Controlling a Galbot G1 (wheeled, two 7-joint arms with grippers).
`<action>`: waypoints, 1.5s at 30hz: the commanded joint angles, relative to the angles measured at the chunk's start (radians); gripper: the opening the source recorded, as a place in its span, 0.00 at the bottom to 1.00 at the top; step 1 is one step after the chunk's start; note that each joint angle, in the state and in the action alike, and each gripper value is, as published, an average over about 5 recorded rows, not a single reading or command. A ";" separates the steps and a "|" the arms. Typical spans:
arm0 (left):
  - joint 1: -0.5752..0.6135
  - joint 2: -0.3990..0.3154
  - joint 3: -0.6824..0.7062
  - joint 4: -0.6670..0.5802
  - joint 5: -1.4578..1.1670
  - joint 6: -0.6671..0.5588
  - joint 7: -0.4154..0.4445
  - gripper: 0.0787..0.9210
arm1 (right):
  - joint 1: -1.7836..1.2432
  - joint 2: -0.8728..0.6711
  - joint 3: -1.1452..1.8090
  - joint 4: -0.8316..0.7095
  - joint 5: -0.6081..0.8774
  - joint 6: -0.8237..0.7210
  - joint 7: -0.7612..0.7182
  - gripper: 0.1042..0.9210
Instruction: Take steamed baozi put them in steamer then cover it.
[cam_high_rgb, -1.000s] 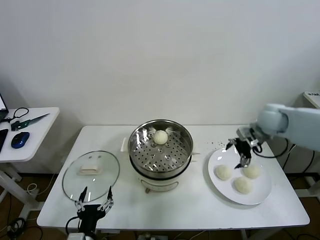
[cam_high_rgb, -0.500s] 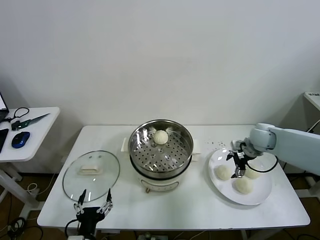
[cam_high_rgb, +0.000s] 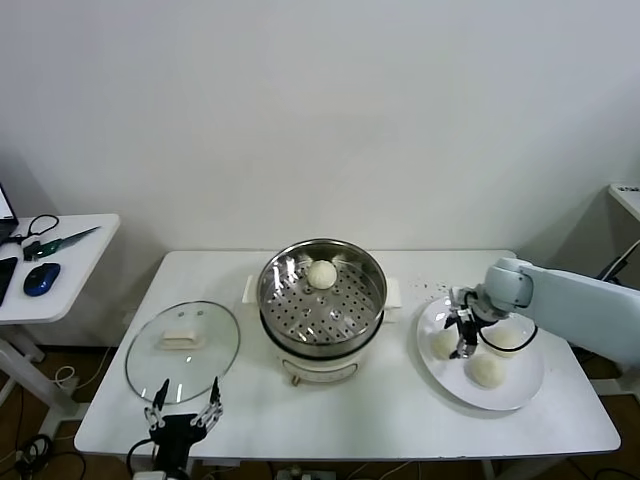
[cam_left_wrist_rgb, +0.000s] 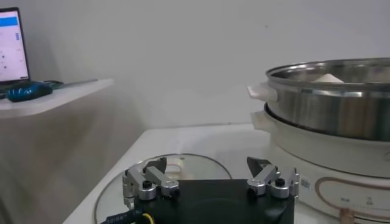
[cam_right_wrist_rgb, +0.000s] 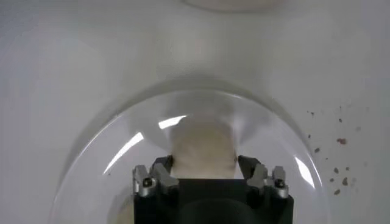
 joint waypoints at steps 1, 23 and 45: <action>0.003 0.001 0.001 -0.001 0.000 0.000 -0.001 0.88 | -0.006 0.010 0.020 -0.010 -0.004 -0.006 -0.017 0.66; 0.009 0.013 0.015 -0.022 0.002 0.000 -0.002 0.88 | 0.896 0.270 -0.296 0.239 0.559 -0.045 -0.102 0.64; 0.008 0.014 0.009 -0.019 -0.008 -0.001 -0.003 0.88 | 0.364 0.685 -0.164 -0.039 0.452 -0.202 0.077 0.64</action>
